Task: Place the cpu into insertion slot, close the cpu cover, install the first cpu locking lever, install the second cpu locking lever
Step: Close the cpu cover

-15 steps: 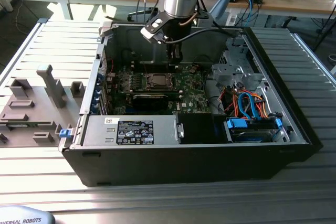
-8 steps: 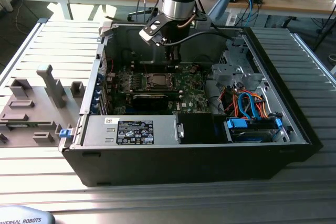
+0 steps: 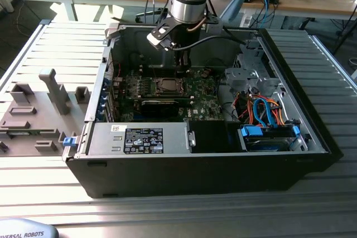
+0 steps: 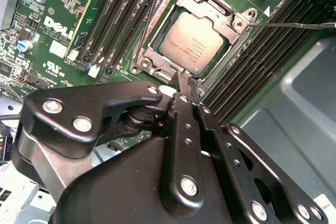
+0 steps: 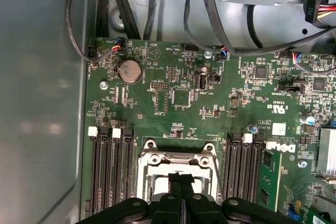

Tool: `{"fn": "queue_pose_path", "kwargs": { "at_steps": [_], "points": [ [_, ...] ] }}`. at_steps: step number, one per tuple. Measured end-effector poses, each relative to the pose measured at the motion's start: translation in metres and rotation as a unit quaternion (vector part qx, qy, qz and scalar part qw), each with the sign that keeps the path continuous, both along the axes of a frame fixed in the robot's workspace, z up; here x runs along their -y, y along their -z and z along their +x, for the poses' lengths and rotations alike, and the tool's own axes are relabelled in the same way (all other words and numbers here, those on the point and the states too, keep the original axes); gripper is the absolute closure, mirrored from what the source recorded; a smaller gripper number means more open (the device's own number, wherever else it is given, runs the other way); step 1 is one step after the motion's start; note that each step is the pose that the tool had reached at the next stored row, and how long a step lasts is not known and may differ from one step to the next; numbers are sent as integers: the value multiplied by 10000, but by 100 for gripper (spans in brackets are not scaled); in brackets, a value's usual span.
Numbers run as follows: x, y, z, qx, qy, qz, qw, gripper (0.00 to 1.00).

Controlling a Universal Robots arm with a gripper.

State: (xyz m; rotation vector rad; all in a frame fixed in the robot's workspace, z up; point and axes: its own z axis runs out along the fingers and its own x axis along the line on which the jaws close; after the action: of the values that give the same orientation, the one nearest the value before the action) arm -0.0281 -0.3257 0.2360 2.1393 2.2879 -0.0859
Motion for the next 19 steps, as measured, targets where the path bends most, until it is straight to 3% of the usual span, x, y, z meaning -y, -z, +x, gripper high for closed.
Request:
{"fn": "queue_pose_path", "kwargs": {
  "at_steps": [19],
  "points": [
    [0, 117, -48, 0, 0, 0, 10000, 89]
  ]
}}
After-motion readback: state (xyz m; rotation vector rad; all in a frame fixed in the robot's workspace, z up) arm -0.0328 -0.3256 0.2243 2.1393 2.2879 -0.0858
